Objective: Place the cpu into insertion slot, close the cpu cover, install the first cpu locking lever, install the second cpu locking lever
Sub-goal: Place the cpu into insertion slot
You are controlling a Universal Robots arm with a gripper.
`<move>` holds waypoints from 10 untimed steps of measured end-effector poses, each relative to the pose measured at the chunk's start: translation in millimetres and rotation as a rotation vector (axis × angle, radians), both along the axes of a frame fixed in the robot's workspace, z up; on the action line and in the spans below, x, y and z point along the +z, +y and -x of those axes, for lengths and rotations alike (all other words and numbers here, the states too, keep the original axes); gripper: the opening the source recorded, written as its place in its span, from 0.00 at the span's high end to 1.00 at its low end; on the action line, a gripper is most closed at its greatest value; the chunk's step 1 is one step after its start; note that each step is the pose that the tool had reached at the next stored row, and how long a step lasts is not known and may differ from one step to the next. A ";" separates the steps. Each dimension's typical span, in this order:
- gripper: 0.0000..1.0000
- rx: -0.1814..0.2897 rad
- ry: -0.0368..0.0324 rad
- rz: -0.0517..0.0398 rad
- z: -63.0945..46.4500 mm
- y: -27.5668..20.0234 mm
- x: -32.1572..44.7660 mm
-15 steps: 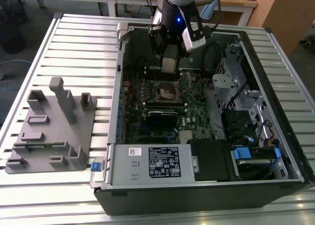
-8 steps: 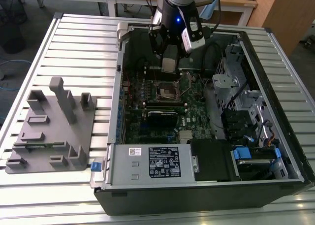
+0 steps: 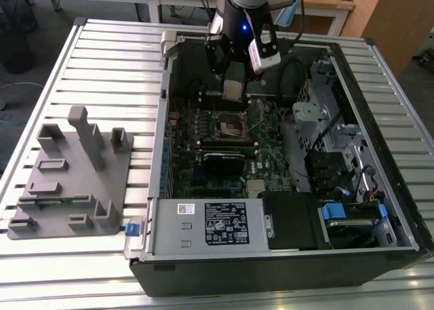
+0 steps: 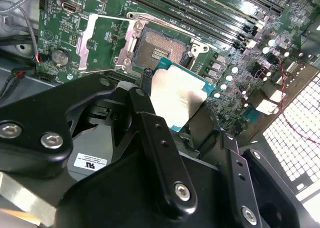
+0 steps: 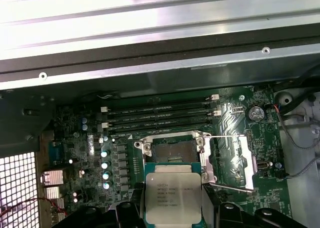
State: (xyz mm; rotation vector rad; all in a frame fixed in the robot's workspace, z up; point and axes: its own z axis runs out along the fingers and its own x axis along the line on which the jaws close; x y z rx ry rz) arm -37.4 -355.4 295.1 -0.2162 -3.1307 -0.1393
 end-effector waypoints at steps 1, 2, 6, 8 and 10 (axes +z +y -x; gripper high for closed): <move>0.46 0.000 0.0000 0.0000 0.0 0.0 0.0; 0.46 0.000 0.0000 0.0000 0.0 0.0 0.0; 0.46 -0.005 0.0000 0.0000 0.0 0.0 0.0; 0.46 -0.022 0.0001 0.0001 0.0 0.0 -0.1; 0.46 -0.042 0.0000 0.0001 0.0 0.0 -0.4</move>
